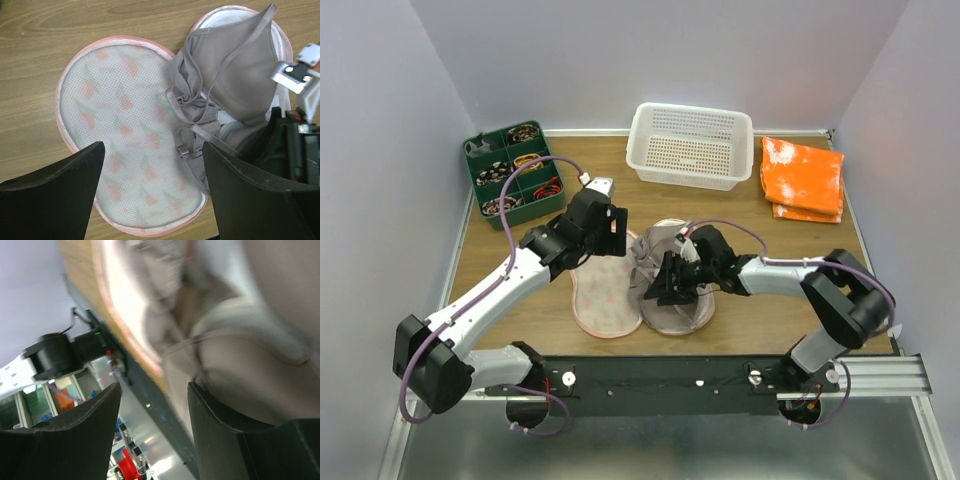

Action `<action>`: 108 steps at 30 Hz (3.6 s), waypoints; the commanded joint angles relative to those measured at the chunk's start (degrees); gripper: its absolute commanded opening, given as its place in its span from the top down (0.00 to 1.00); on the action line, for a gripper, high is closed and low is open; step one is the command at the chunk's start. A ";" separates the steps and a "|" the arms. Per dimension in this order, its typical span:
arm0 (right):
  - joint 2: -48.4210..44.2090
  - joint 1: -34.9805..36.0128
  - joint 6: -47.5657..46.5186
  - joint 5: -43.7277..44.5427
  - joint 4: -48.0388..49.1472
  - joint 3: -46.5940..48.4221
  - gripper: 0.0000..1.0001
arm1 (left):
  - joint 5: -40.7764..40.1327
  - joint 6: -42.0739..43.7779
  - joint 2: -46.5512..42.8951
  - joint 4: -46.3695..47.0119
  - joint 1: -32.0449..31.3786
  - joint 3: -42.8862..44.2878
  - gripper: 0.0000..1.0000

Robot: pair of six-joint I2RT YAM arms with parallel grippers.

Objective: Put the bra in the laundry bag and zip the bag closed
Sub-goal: Adjust the bra in the laundry bag, then close the laundry bag at the center of the board.

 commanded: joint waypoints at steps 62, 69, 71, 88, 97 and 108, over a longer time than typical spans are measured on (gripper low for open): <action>0.47 0.27 -19.74 30.43 -29.69 15.78 0.34 | -0.61 1.30 0.95 0.39 0.93 0.91 0.10; -5.95 0.27 -19.74 32.80 -33.02 19.39 0.33 | -3.87 0.68 1.65 -4.97 4.08 1.45 0.07; -7.18 0.27 -19.65 32.80 -34.86 20.53 0.33 | -2.82 -0.02 1.39 -6.20 5.94 -0.39 0.07; -15.88 0.09 -14.11 35.53 -42.97 13.59 0.35 | 4.57 -10.39 -3.10 -7.36 10.51 -13.41 0.07; -14.56 -0.70 -14.03 40.61 -43.57 15.00 0.35 | 4.56 -10.04 0.50 -3.93 13.76 -16.57 0.09; -17.29 -9.57 -14.11 41.33 -42.61 16.31 0.35 | 8.25 -7.05 4.72 -2.08 20.09 -16.92 0.11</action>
